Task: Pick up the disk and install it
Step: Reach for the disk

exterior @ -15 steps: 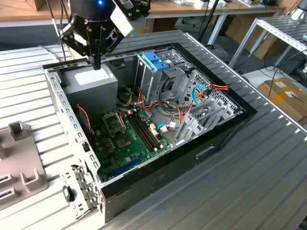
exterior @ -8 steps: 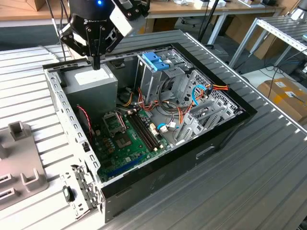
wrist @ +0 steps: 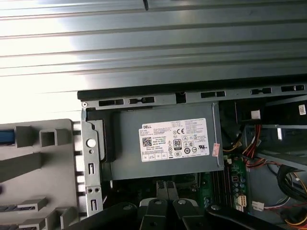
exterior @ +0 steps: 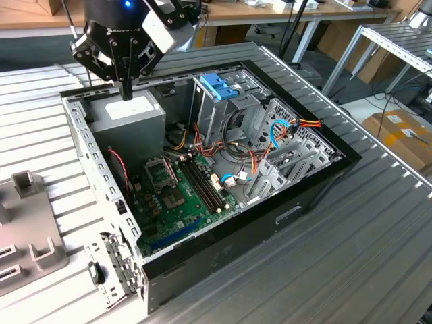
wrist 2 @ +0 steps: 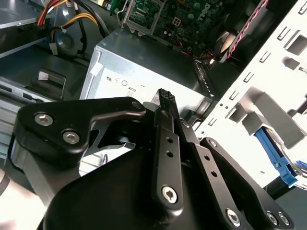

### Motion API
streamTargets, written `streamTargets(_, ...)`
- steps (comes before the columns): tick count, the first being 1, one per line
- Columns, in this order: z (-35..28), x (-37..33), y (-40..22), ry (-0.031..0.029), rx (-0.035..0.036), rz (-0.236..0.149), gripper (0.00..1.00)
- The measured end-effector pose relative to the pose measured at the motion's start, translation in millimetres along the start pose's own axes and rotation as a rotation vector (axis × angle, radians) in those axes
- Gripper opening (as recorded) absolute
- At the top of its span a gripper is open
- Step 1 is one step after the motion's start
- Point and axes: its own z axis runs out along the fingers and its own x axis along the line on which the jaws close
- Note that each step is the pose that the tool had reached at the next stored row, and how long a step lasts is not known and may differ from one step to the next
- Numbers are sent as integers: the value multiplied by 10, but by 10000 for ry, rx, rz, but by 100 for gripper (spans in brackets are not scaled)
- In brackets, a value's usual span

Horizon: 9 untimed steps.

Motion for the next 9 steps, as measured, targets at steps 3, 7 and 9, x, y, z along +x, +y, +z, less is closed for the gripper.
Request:
streamTargets(3,-1,31,-2,0,0,0,11)
streamTargets(7,-2,81,-6,0,-1,-1,11)
streamTargets(9,-2,89,-6,0,0,-1,11)
